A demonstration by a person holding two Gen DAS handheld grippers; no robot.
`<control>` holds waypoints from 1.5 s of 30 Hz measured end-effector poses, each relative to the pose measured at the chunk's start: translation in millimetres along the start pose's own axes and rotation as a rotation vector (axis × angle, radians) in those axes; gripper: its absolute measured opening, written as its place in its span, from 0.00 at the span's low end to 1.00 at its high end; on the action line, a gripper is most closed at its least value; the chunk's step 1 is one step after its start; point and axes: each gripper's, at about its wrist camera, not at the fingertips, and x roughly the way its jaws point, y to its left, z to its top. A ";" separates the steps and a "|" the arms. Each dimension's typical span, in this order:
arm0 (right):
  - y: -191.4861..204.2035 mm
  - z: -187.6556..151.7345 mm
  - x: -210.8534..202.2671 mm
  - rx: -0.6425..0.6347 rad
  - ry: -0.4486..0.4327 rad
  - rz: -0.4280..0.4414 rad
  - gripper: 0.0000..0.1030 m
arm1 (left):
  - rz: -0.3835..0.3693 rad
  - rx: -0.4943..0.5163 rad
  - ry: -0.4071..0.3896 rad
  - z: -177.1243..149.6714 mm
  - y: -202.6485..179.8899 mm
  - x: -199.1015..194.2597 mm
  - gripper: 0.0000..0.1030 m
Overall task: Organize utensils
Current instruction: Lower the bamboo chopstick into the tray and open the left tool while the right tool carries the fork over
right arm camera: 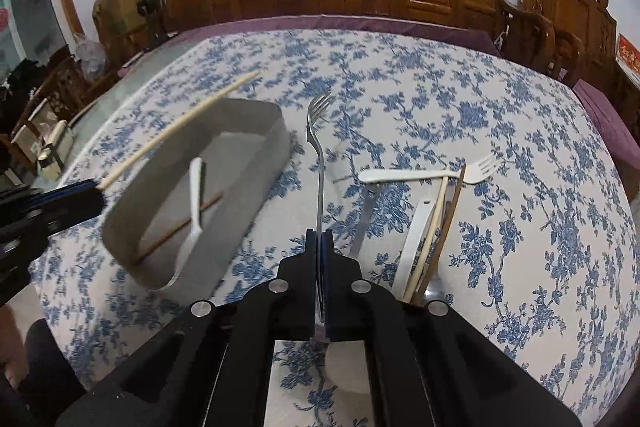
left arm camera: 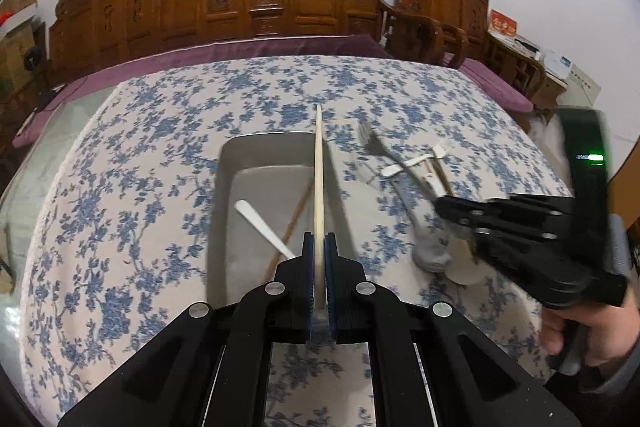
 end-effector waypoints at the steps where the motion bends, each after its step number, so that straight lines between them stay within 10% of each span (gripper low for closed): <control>1: 2.0 0.9 -3.5 -0.002 -0.006 0.008 0.03 | 0.006 -0.006 0.004 0.9 3.9 2.6 0.04; 25: 38.8 0.5 -38.3 -0.050 -0.059 0.086 0.03 | 0.052 -0.046 0.114 -11.3 31.1 54.9 0.04; 45: 57.3 0.7 -29.1 -0.060 -0.046 0.097 0.03 | 0.053 -0.029 0.089 -15.9 39.1 25.3 0.07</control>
